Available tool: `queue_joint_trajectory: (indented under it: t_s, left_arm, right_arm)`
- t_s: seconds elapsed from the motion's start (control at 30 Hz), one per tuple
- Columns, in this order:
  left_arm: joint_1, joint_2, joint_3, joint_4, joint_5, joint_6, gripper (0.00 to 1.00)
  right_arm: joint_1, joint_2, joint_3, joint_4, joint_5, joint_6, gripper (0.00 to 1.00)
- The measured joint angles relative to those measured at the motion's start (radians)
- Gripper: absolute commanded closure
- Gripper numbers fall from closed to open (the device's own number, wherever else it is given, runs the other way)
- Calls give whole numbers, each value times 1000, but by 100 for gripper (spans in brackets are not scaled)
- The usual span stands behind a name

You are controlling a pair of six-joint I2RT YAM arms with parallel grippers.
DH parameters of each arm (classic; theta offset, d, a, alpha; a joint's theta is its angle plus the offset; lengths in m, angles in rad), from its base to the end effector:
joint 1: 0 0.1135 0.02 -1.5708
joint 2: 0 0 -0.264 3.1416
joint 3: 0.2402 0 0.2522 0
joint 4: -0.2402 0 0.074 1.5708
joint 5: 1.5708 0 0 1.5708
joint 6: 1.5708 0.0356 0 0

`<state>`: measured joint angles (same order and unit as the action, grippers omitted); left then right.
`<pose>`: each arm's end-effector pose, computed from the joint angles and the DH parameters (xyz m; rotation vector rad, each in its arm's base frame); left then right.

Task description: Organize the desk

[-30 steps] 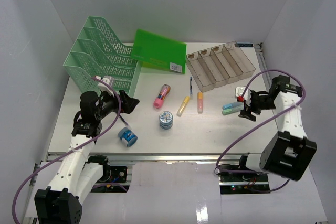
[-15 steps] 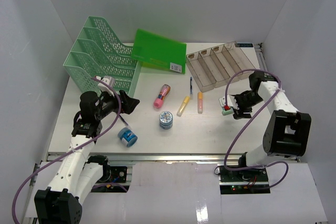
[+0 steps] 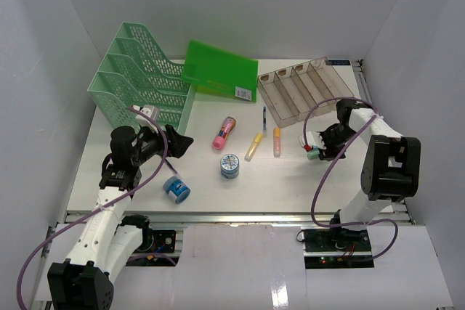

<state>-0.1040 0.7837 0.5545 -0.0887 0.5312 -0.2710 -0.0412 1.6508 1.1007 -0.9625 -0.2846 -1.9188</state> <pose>0.1818 -0.0371 0.2699 0.2117 1.9016 -0.7550 0.2877 -0.0019 0.1918 -2.3217 1.6851 0.1596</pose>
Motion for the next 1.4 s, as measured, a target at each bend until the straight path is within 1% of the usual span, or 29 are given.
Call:
queue_joint_trajectory:
  t_s: [0.2,0.63,0.93,1.07,1.17,1.27,1.4]
  left_arm:
    - [0,2,0,0,0,0,2]
    - [0,9,0,0,0,0,2]
    - [0,12,0,0,0,0,2]
    - [0,12,0,0,-1,0,2]
    - [0,12,0,0,-1,0,2]
    - [0,12,0,0,-1,0,2]
    - [0,12,0,-1,-1,0,2]
  right_arm:
    - [8,42,0,30,35,32,41]
    - [37,77,0,89,94,82,44]
    - [77,93,-8,109,120,90,50]
    - [89,93,-17,110,128,95,58]
    - [94,93,-18,109,130,103,70]
    - [96,91,-20,110,133,108,79]
    - [96,73,-41,121,133,108,87]
